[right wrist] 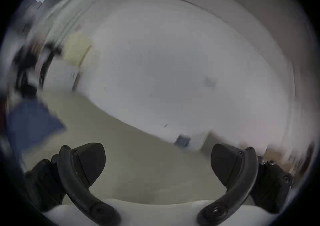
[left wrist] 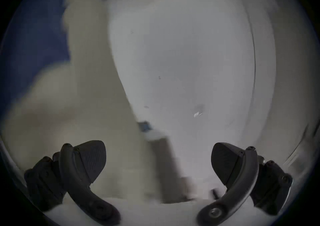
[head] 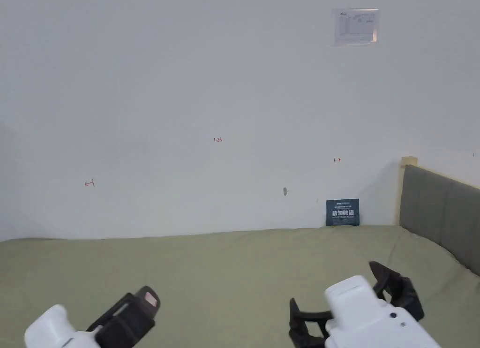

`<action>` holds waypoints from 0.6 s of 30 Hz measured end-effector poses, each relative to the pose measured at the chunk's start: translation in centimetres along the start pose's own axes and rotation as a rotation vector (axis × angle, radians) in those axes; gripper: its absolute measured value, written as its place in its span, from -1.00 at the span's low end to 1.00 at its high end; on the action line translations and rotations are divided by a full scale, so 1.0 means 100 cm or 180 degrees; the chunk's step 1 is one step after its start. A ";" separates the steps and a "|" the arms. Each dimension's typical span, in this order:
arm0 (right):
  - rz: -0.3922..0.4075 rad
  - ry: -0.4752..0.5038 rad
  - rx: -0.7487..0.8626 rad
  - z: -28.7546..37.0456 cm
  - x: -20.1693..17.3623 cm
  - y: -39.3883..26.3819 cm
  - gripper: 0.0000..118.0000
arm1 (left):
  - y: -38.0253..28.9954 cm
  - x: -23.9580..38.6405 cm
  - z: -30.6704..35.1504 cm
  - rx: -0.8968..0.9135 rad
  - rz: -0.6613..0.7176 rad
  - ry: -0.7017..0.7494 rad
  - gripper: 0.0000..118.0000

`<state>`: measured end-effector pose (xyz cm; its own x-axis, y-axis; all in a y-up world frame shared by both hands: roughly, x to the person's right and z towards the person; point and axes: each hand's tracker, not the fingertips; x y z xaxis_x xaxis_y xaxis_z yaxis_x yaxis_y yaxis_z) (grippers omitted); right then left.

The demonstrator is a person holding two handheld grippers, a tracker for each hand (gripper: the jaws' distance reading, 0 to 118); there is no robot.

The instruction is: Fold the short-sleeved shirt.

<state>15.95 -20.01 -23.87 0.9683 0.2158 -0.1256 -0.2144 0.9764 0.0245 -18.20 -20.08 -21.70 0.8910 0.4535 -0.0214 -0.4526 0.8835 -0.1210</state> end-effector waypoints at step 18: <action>-0.0709 -0.0380 -0.0173 0.001 0.019 0.000 1.00 | -0.013 0.042 -0.005 0.0315 -0.1516 0.0540 1.00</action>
<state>17.77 -19.61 -23.98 1.0000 -0.0027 -0.0040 0.0025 0.9990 -0.0444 -13.83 -19.36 -22.15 0.9887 -0.0202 -0.1484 0.0110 0.9980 -0.0623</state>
